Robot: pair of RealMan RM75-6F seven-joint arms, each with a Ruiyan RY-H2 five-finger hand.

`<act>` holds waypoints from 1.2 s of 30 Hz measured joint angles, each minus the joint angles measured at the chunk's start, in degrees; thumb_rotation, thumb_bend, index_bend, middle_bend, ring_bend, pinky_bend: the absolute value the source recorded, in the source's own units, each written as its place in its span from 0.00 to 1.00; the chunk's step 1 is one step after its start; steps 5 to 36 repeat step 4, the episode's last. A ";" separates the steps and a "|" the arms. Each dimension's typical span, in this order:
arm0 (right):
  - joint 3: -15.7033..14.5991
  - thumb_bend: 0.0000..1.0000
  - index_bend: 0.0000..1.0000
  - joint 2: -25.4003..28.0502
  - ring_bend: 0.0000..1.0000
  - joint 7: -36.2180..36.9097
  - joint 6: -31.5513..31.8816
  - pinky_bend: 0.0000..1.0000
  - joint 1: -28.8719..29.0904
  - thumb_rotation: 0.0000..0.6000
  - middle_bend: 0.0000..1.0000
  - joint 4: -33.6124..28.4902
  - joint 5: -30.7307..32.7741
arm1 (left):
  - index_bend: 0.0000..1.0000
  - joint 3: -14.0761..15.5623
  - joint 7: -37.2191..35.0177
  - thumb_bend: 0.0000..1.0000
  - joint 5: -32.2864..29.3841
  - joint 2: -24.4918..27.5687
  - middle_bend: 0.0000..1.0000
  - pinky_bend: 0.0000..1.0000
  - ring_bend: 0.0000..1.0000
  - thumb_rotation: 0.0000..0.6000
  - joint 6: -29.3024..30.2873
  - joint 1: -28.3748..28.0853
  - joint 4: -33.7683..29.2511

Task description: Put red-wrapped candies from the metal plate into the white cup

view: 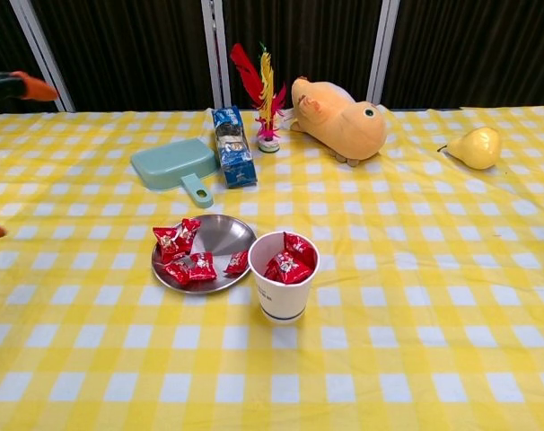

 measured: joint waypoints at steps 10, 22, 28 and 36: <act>-0.41 0.34 0.00 -1.29 0.00 -1.69 1.66 0.00 -0.46 1.00 0.00 1.56 -1.84 | 0.00 1.94 -5.45 0.14 5.04 2.37 0.00 0.00 0.00 1.00 3.65 5.78 5.91; -0.41 0.34 0.00 -1.29 0.00 -1.69 1.66 0.00 -0.46 1.00 0.00 1.56 -1.84 | 0.00 1.94 -5.45 0.14 5.04 2.37 0.00 0.00 0.00 1.00 3.65 5.78 5.91; -0.41 0.34 0.00 -1.29 0.00 -1.69 1.66 0.00 -0.46 1.00 0.00 1.56 -1.84 | 0.00 1.94 -5.45 0.14 5.04 2.37 0.00 0.00 0.00 1.00 3.65 5.78 5.91; -0.41 0.34 0.00 -1.29 0.00 -1.69 1.66 0.00 -0.46 1.00 0.00 1.56 -1.84 | 0.00 1.94 -5.45 0.14 5.04 2.37 0.00 0.00 0.00 1.00 3.65 5.78 5.91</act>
